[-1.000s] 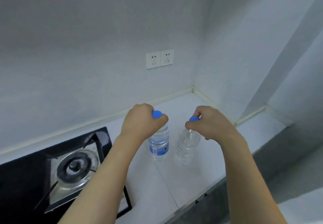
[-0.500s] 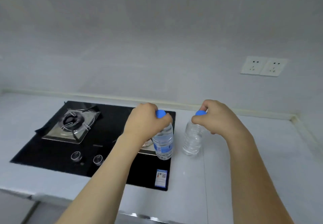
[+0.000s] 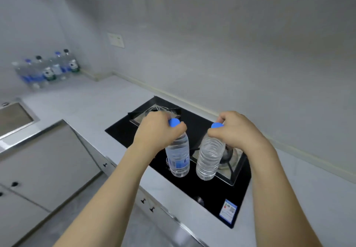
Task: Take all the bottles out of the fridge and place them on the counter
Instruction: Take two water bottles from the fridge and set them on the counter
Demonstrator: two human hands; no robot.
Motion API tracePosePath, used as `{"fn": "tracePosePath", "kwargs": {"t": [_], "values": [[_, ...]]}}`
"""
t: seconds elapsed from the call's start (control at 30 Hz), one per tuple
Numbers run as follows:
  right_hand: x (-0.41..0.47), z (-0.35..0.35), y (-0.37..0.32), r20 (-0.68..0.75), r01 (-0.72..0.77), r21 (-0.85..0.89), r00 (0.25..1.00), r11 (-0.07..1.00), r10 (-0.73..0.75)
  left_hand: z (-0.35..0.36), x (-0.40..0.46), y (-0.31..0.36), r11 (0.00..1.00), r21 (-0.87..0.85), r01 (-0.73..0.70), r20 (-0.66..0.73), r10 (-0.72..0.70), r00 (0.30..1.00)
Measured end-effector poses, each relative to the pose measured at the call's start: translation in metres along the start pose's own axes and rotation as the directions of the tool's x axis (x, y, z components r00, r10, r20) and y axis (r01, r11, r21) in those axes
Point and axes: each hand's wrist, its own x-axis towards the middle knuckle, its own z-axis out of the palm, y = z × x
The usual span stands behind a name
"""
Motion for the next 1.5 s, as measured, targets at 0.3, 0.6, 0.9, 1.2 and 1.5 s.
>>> {"fn": "tracePosePath", "kwargs": {"t": [0.3, 0.6, 0.9, 1.2, 1.5], "values": [[0.037, 0.073, -0.123, 0.056, 0.129, -0.035, 0.99, 0.991, -0.127, -0.092, 0.021, -0.107, 0.991, 0.109, 0.078, -0.125, -0.065, 0.99], [0.064, 0.157, -0.235, 0.127, 0.218, -0.021, 0.969, 0.976, -0.213, -0.162, 0.029, -0.226, 0.978, 0.121, 0.172, -0.166, -0.151, 0.974], [0.094, 0.224, -0.328, 0.199, 0.3, -0.005, 0.935, 0.954, -0.294, -0.219, 0.045, -0.322, 0.952, 0.111, 0.284, -0.216, -0.255, 0.942], [0.165, 0.283, -0.404, 0.294, 0.354, -0.033, 0.897, 0.935, -0.329, -0.246, 0.097, -0.413, 0.908, 0.125, 0.399, -0.257, -0.359, 0.897], [0.245, 0.33, -0.488, 0.313, 0.408, -0.02, 0.869, 0.913, -0.382, -0.29, 0.169, -0.482, 0.888, 0.132, 0.441, -0.286, -0.392, 0.874]]}}
